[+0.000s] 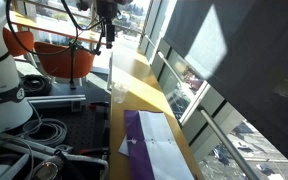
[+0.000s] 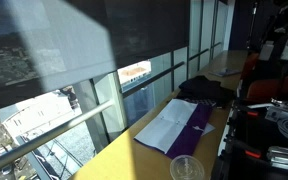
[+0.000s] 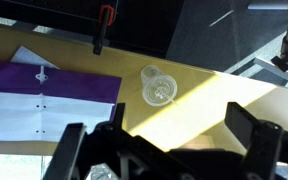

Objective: Close the purple file on the table

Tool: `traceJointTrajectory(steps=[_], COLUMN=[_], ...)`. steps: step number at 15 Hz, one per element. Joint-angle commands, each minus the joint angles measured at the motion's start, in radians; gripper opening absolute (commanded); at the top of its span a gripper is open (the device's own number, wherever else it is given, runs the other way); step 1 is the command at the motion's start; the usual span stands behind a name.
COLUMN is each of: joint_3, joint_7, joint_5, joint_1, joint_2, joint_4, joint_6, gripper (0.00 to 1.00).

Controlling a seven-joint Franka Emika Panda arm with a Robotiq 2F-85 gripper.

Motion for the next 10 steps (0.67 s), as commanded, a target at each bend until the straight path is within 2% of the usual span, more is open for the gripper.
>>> traceJointTrajectory(steps=[1, 10], joint_3=[0.003, 0.002], joint_7=[-0.002, -0.002], joint_5=[0.002, 0.002], joint_1=[-0.004, -0.004], joint_2=[0.001, 0.008], joint_4=[-0.005, -0.019], joint_6=[-0.007, -0.007], gripper=[1.0, 1.0])
